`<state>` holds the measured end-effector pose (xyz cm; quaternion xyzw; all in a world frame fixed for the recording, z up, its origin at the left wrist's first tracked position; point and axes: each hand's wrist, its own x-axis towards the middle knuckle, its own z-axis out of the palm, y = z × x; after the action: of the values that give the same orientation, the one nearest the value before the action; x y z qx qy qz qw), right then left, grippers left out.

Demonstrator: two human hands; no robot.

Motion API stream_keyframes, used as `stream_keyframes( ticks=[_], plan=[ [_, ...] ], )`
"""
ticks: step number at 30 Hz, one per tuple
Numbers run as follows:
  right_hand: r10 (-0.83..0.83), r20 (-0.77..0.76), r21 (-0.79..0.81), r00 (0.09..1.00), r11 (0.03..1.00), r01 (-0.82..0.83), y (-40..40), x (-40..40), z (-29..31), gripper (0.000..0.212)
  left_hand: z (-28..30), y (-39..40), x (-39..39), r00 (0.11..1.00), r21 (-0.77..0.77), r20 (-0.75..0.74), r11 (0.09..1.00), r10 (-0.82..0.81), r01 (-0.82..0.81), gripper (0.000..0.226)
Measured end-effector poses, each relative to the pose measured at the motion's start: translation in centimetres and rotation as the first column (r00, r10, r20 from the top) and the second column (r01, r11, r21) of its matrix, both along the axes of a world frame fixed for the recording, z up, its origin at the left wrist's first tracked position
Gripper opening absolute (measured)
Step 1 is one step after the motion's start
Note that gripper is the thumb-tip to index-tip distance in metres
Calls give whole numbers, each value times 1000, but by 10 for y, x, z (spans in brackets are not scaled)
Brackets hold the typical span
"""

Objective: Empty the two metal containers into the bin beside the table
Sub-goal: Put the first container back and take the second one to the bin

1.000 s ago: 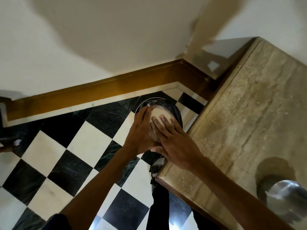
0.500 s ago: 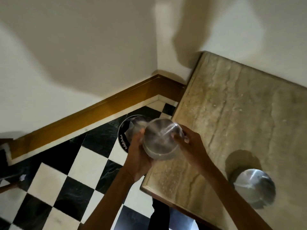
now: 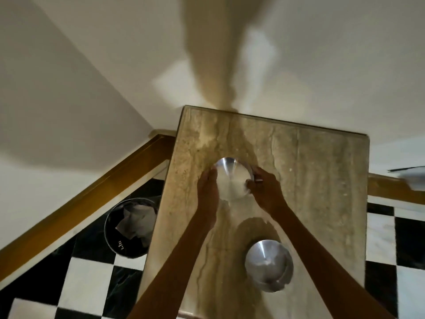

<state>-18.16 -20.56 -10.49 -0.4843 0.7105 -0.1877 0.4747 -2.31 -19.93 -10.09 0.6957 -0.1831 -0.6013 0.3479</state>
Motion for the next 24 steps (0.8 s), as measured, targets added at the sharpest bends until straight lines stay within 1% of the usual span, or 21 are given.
stream_keyframes(
  ticks=[1,2,5,8,10,12,14,16,18,20,22,24],
  plan=[
    [0,-18,-16,1000,1000,-1,-9,-4,1,39,1,-7,-7,998,-51,21,997,63,-62,43],
    [-1,-33,-38,999,999,-1,-17,-6,3,40,5,-19,-14,997,-80,25,994,80,-77,39],
    [-36,-60,-80,998,996,31,-40,-18,2,45,11,-51,-38,997,-111,23,992,68,-65,34],
    [-17,-128,-87,992,996,6,-55,-28,-5,46,1,-63,-47,998,-107,42,993,53,-49,36],
    [-1,-149,-91,989,996,-13,-61,-32,-9,42,-4,-66,-52,998,-107,51,993,44,-38,38],
    [11,-156,-93,988,995,-25,-62,-35,-9,33,-3,-66,-55,996,-115,81,993,44,-35,37],
    [-34,-94,-98,995,995,24,-55,-39,-6,26,-5,-60,-56,991,-142,125,989,48,-30,34],
    [-109,-22,-134,994,985,105,-37,-43,-1,27,0,-45,-55,984,-184,173,983,52,-20,35],
    [-147,-59,-178,987,975,135,-10,-48,4,27,4,-23,-53,976,-193,210,981,56,-15,40],
    [-138,-117,-146,984,982,120,27,-57,9,28,11,8,-52,966,-162,248,986,80,-40,39],
    [-100,-172,-82,980,993,86,71,-67,12,26,15,50,-51,959,-102,280,994,54,-26,29],
    [-31,-202,-26,979,999,26,109,-75,14,24,10,95,-47,965,27,261,999,18,-26,13]
  ],
)
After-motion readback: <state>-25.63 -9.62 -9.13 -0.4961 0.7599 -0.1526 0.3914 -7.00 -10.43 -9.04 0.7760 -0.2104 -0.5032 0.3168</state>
